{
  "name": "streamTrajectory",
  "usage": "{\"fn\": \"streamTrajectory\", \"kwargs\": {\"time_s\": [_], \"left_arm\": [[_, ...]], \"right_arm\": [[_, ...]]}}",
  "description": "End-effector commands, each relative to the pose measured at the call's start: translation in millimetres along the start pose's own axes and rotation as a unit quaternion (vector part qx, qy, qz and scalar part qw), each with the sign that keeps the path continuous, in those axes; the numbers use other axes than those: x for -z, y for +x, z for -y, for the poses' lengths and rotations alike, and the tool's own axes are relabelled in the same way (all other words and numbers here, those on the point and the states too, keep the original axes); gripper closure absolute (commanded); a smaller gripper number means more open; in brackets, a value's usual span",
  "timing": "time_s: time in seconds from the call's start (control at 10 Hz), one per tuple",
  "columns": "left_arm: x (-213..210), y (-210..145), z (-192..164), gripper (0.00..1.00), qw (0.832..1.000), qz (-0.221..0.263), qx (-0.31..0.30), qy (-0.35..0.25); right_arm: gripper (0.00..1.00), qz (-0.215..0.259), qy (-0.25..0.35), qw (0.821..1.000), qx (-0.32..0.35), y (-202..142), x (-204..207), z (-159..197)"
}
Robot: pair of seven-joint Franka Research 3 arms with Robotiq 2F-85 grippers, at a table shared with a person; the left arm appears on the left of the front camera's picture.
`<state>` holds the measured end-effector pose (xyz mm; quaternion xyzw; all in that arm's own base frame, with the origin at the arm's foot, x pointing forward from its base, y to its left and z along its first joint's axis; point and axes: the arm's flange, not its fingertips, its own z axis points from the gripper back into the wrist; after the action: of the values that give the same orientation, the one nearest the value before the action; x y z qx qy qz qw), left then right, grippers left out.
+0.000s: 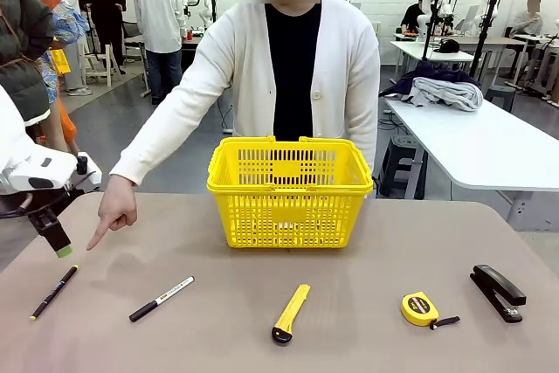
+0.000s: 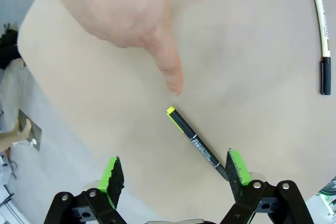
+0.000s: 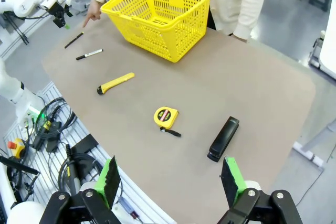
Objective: Place the items the person wants into the basket.
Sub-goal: Pick up the item the person points to and place it in the Market Basket.
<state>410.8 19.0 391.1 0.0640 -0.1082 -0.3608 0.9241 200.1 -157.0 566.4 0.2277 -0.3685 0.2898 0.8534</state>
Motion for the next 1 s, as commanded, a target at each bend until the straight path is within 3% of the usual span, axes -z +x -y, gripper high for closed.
{"fn": "streamTrajectory", "kwargs": {"time_s": [0.0,0.1,0.2,0.8,0.9], "left_arm": [[18,-36,38,0.0,1.0,-0.015,-0.02,-0.01],[11,-38,34,0.0,0.999,-0.012,-0.03,-0.02],[8,0,2,0.0,1.0,-0.009,-0.005,-0.008],[8,0,2,0.0,1.0,-0.012,-0.009,-0.013],[21,0,8,0.0,0.998,-0.02,-0.055,-0.03]], "right_arm": [[0.0,0.009,0.005,1.0,-0.005,3,2,2],[0.0,0.009,0.005,1.0,-0.005,3,2,2],[0.0,0.009,0.005,1.0,-0.005,3,2,2],[0.0,0.009,0.005,1.0,-0.005,3,2,2],[0.0,0.009,0.005,1.0,-0.005,3,2,2]]}}
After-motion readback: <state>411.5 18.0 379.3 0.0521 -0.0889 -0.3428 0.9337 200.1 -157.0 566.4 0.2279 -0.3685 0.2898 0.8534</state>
